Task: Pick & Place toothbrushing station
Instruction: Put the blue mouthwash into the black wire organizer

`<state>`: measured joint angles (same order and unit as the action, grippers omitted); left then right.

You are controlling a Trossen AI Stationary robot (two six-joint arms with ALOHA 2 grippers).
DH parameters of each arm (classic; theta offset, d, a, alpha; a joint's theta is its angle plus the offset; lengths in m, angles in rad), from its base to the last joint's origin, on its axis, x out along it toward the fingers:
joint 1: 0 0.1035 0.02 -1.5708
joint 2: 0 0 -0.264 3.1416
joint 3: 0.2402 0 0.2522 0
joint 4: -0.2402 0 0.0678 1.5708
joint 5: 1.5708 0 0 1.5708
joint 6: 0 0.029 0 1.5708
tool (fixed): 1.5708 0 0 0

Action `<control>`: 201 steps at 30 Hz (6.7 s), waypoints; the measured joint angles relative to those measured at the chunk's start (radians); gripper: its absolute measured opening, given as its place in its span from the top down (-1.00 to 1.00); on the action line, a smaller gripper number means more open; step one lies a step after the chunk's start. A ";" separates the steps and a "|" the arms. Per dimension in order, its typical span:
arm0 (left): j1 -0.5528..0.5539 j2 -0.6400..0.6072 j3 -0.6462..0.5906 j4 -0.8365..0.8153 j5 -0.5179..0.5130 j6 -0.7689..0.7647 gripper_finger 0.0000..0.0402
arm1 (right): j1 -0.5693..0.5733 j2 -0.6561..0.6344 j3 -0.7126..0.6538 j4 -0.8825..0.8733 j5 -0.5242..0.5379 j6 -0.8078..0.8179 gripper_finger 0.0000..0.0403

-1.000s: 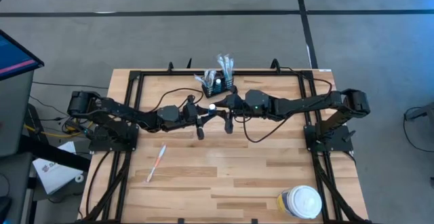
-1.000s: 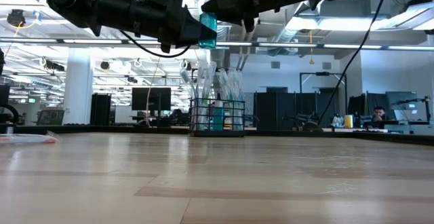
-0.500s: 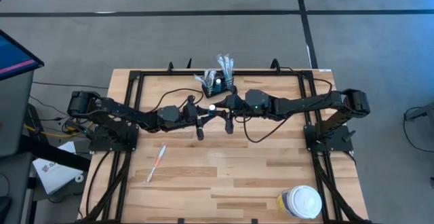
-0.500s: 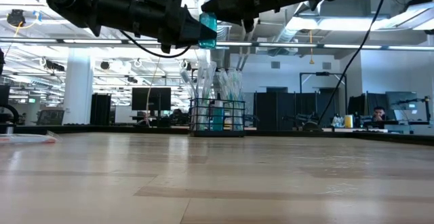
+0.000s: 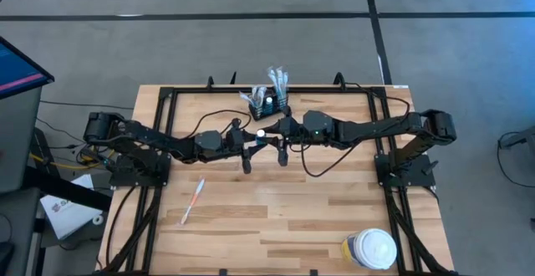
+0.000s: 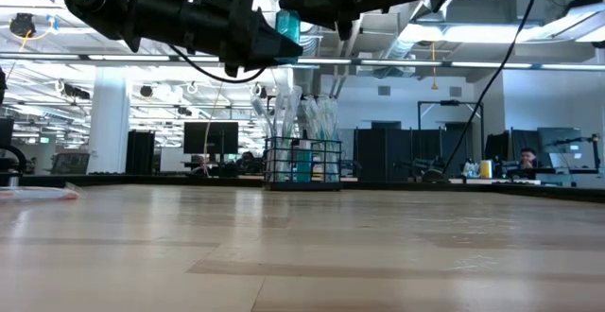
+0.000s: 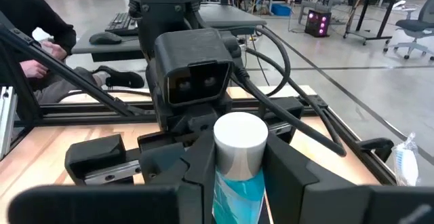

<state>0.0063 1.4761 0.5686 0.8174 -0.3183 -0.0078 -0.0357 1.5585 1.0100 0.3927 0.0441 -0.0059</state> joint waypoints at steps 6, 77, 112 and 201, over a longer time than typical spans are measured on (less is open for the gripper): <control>0.001 0.000 0.000 0.000 -0.040 0.003 0.39 | -0.029 0.000 0.000 -0.008 -0.003 0.016 0.59; -0.018 -0.002 -0.078 0.005 -0.115 -0.042 0.40 | -0.445 0.165 -0.050 0.188 0.061 0.125 0.59; -0.018 -0.002 -0.078 0.020 -0.114 -0.042 0.40 | -0.429 0.165 -0.050 0.173 0.139 0.190 0.59; -0.027 -0.002 -0.078 0.044 -0.099 -0.057 0.40 | -0.417 0.409 0.052 0.129 0.167 0.235 0.44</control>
<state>-0.0212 1.4738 0.4908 0.8616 -0.4175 -0.0650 -0.4526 1.9671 1.0622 0.5221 0.2115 0.2291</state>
